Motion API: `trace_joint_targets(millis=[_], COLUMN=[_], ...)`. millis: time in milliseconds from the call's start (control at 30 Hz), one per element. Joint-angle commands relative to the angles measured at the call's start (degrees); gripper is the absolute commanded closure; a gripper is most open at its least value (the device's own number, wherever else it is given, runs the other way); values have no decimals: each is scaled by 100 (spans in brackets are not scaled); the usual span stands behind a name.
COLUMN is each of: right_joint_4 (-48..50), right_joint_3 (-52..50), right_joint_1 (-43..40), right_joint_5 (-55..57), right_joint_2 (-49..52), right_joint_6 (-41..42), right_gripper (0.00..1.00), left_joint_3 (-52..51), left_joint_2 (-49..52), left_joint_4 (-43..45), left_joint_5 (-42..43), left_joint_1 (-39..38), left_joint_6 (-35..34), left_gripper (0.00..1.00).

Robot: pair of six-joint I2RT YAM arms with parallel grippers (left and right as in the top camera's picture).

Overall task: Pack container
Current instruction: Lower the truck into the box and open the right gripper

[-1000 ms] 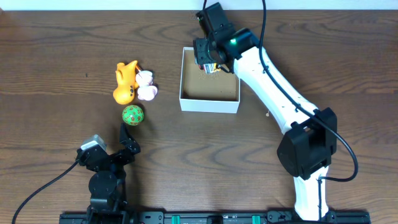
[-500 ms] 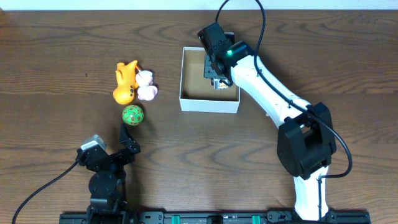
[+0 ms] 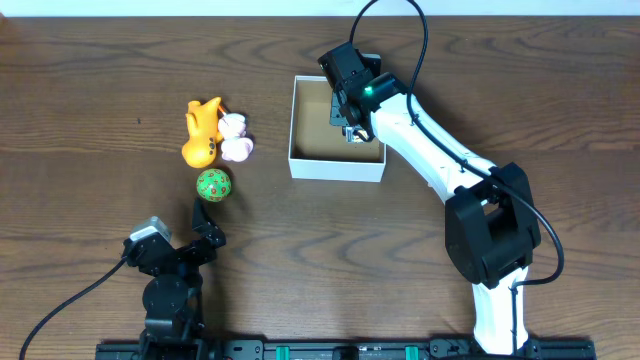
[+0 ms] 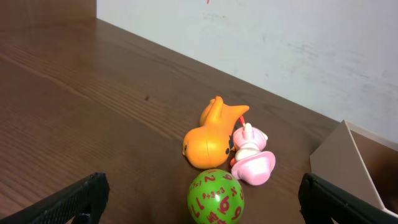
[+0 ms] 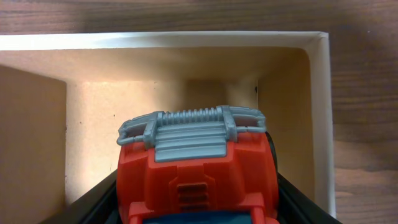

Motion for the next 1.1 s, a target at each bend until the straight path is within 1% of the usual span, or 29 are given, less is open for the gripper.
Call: trace_joint_targets(millis=[0,367,433,567,600,800,933,1067], right_joint_4=[20,87,103,173,195,273,341,402], right_joint_3=[-42,-42,-42,-42,-42,-42,-42,-42], right_joint_1=[-79,-168,-168,-173,-173,-173,-173,-173], right_joint_5=[254,247,247,247,247,219,203,203], right_joint_2=[107,149,149,149,149,149,149,149], right_joint_6=[39,39,37,37,37,37,37,37], right_gripper=[73,66,61,44,42,39,34,32], left_joint_3=[-160,-160,-160,-160,-160,-160,-160,-160], left_joint_2=[2,2,2,2,2,2,2,2], left_joint_4=[-55,-55,-55,-55,-55,-55,-55,-55], left_joint_5=[-13,-15,-15,-13,-15,-13,-13,-15], left_joint_1=[24,26,24,26,24,26,24,24], left_joint_6=[114,114,114,114,114,114,114,114], left_gripper=[2,2,2,2,2,2,2,2])
